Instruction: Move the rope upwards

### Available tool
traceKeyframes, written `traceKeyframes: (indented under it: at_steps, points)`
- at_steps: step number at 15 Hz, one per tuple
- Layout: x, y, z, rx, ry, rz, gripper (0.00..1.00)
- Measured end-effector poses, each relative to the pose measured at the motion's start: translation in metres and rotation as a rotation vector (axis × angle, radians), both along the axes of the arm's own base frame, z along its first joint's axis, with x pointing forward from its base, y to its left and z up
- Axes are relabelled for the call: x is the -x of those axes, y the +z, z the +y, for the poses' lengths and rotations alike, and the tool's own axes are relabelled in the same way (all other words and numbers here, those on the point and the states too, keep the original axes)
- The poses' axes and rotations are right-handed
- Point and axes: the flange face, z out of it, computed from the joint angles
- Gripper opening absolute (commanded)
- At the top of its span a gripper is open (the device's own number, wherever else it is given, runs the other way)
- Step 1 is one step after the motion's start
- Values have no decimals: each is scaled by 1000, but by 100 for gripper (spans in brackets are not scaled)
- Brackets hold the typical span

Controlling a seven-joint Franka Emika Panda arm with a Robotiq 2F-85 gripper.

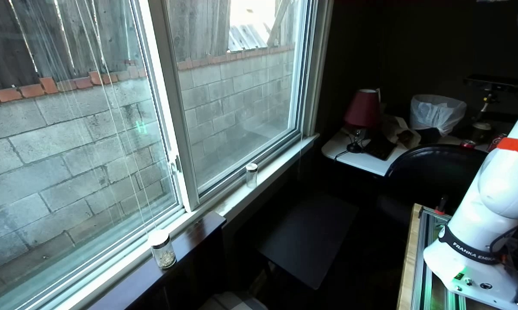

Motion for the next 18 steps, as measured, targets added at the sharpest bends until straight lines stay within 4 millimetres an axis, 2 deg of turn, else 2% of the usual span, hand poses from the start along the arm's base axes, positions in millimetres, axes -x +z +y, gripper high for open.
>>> traceKeyframes:
  at_steps: [5,11,13,18]
  points:
    - [6,14,-41,123,-242,-28,0]
    - [6,27,-66,212,-448,-101,0]
    - [3,26,-69,230,-475,-100,28]
    - [-3,19,-70,257,-496,-52,64]
